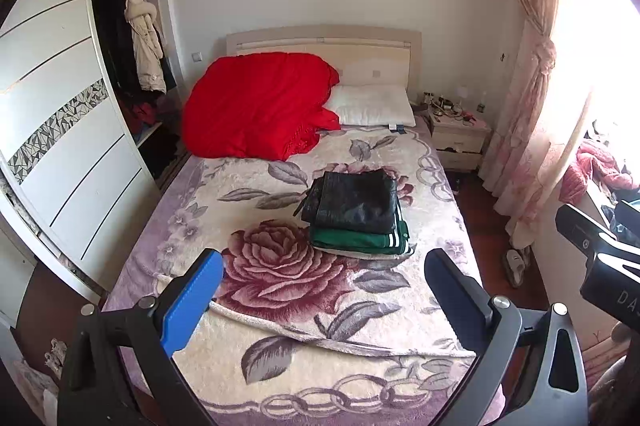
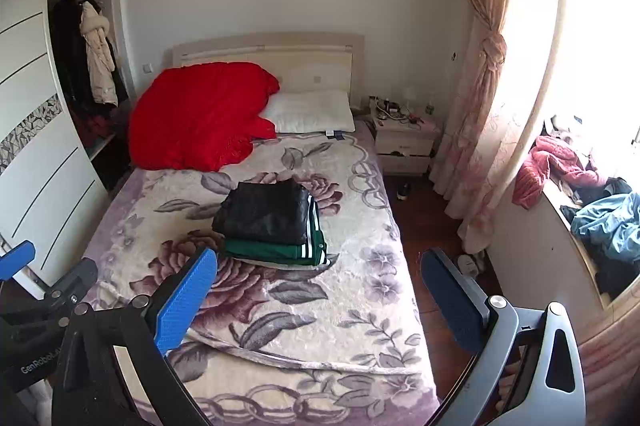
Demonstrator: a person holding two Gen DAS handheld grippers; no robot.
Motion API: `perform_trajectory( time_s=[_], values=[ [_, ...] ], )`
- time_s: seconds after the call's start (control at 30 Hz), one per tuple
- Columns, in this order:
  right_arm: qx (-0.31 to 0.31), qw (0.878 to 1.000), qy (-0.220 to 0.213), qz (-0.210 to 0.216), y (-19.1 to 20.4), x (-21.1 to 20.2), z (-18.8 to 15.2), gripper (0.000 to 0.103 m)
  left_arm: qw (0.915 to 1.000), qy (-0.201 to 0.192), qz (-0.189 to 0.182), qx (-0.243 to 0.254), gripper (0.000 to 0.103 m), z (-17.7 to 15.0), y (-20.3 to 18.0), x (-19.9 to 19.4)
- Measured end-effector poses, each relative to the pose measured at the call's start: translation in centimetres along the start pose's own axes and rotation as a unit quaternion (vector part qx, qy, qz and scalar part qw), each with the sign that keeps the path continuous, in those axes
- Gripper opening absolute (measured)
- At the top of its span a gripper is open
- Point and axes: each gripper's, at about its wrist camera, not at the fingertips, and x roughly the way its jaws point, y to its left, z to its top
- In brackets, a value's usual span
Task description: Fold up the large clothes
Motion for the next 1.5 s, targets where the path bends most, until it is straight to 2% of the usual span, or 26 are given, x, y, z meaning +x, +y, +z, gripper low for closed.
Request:
perform_trajectory(
  time_s=[0.4,1.5],
  values=[
    [-0.007,1.000,-0.014,0.020,-0.2,-2.8,0.3,0.103,0.9995,-0.028,0.012,-0.008,0.103,-0.4,0.2,-1.8],
    [-0.028,0.999,-0.018,0.038,-0.2,-3.4,0.3,0.103,0.9994,-0.029,0.012,-0.016,0.103,0.0,0.9,-2.7]
  ],
)
